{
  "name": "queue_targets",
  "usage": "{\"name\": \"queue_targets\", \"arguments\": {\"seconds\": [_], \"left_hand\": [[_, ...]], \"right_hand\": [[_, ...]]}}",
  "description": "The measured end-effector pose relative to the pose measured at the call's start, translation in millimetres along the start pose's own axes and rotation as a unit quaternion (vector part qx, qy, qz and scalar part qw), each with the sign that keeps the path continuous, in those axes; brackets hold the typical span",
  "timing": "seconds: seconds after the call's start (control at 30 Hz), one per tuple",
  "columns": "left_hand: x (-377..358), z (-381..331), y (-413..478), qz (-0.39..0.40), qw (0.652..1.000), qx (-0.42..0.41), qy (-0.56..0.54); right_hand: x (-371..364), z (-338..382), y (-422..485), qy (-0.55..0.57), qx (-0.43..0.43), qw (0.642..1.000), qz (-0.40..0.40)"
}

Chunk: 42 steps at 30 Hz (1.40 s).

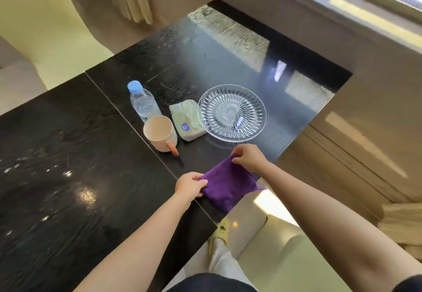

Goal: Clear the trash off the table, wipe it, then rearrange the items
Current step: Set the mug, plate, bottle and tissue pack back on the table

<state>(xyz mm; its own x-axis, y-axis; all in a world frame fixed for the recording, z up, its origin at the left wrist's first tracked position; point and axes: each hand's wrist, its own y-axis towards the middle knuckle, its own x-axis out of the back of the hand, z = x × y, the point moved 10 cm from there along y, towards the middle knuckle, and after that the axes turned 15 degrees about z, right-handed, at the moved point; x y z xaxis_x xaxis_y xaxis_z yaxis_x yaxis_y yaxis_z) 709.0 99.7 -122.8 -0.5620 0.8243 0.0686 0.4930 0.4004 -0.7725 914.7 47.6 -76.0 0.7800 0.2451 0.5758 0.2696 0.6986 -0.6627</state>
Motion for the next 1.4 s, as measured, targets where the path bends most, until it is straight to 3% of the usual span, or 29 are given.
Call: {"name": "queue_targets", "arguments": {"seconds": [0.43,0.63,0.73,0.83,0.9,0.97,1.1,1.3,1.4], "left_hand": [[38.4,4.4,20.4,-0.107,0.992,0.034,0.053],[85.7,-15.1,6.7,-0.236,0.96,-0.031,-0.144],[93.8,-29.4,13.7,-0.241,0.95,-0.068,-0.188],[98.3,-32.5,17.4,-0.256,0.94,-0.058,-0.218],[99.4,-34.3,17.1,-0.267,0.942,-0.043,-0.199],[99.2,-37.2,18.4,-0.267,0.942,-0.034,-0.199],[105.6,-42.9,20.1,-0.266,0.94,-0.031,-0.213],[112.0,-37.1,9.3,-0.269,0.947,-0.027,-0.175],[116.5,-35.0,-1.4,-0.28,0.945,-0.04,-0.166]], "right_hand": [[-21.9,25.1,45.3,-0.105,0.041,0.994,0.005],[-21.7,70.3,44.5,-0.265,0.133,0.954,-0.046],[-1.1,73.8,45.2,-0.158,0.116,0.976,-0.092],[15.2,28.6,50.4,0.119,-0.012,0.988,-0.093],[-3.3,-3.4,50.1,0.366,-0.088,0.925,-0.05],[-20.0,-18.7,44.4,0.496,-0.134,0.858,-0.028],[-33.6,-25.2,43.8,0.608,-0.166,0.776,-0.014],[-26.7,-21.3,45.6,0.744,-0.124,0.649,-0.099],[-17.2,-17.2,41.6,0.746,-0.089,0.643,-0.151]]}}
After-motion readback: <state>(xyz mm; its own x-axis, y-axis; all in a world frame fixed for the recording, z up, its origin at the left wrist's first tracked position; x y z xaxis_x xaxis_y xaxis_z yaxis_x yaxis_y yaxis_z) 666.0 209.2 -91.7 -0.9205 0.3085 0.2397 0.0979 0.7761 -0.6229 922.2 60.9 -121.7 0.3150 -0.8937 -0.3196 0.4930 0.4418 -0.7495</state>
